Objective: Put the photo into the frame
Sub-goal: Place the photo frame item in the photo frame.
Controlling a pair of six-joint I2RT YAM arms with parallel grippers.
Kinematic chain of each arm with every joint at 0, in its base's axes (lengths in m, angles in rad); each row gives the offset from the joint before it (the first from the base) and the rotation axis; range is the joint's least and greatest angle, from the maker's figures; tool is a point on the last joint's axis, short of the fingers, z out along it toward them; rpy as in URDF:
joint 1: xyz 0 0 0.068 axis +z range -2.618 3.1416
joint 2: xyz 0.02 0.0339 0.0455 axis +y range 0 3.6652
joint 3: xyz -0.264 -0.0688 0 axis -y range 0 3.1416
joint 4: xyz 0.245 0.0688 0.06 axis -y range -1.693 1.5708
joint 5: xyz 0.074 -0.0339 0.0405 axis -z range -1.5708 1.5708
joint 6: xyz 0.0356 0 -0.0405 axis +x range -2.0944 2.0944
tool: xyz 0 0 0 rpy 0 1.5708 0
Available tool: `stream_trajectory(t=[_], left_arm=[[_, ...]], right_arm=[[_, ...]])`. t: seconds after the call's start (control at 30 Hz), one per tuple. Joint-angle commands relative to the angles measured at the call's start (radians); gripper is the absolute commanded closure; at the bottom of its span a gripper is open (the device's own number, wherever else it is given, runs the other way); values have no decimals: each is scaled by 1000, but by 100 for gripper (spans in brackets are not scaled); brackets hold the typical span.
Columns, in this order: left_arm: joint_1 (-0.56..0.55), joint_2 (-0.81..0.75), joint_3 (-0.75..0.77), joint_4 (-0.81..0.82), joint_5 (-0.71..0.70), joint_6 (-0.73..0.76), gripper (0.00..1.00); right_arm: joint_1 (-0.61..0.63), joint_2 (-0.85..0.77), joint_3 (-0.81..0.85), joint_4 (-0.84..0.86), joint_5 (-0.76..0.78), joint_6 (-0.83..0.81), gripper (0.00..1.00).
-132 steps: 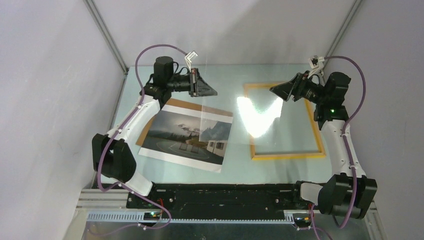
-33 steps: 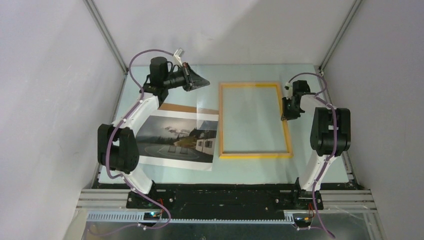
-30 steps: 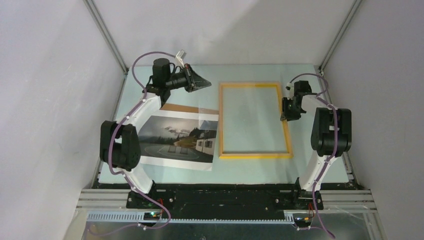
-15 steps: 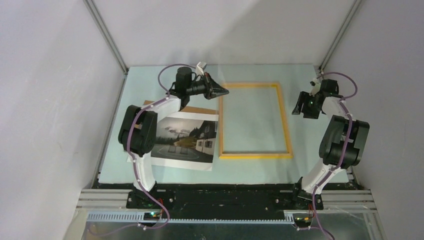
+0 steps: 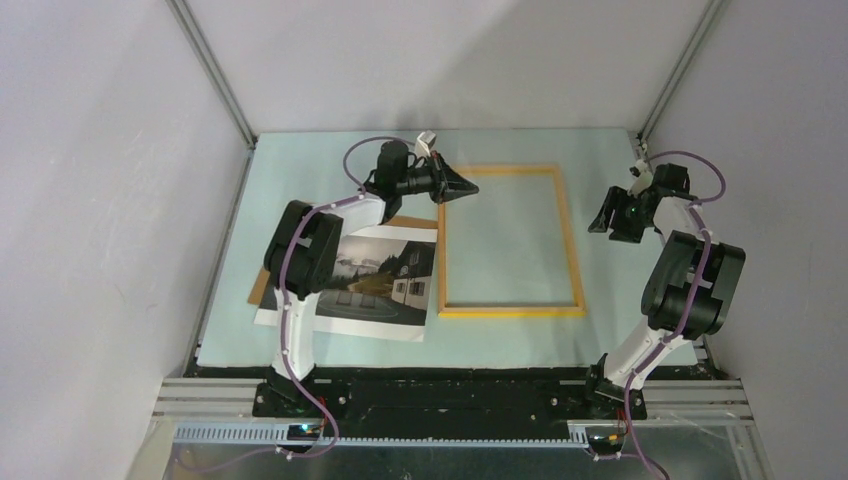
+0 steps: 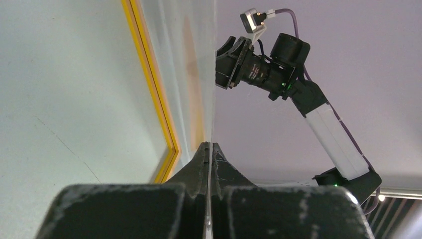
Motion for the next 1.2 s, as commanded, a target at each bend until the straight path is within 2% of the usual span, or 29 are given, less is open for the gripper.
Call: stream_trajectory(t=[0.0,0.47,1.17], left_arm=[[-23,24,61,83,-5,-19,100],[-49,108,59,151,-15,-34,100],[-49,137,38,163,-22,15,100]], right_arm=[[-9,4,-8,-3,-47,-18,38],[-23,31,-13,-13,-86,-23,42],[-32,53,-12,-25,-109,-29,45]])
